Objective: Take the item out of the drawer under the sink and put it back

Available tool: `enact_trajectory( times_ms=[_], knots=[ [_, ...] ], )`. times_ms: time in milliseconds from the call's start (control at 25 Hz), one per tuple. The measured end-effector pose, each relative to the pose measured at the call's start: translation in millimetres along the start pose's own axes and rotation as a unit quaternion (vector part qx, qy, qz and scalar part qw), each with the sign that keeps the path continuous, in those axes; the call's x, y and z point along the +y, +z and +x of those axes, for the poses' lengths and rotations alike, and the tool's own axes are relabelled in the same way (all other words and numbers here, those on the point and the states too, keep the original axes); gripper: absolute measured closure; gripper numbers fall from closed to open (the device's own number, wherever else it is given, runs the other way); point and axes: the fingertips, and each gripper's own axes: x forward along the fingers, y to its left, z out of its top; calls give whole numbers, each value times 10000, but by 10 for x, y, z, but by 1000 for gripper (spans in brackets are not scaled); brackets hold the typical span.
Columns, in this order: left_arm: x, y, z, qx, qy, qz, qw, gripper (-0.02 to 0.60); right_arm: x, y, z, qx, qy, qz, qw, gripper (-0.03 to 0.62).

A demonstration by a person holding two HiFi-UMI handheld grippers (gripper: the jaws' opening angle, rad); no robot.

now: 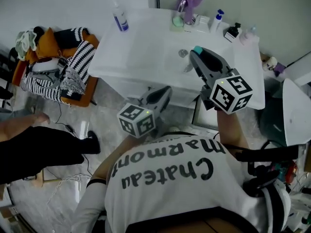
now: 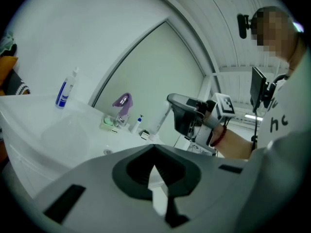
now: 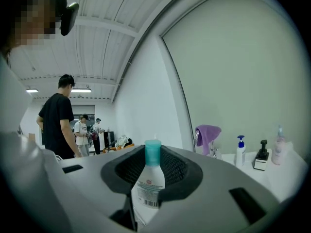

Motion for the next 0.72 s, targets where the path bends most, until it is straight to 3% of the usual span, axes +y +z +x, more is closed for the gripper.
enact_trajectory(
  times_ms=[320,720],
  knots=[
    [164,214,57,-175,390,-63,9991,572,-33,70,260,58,442,33,9990,493],
    [102,255,660,-35,162,-23,9999,572,-574,52,156,89,273,33,9996,493]
  ],
)
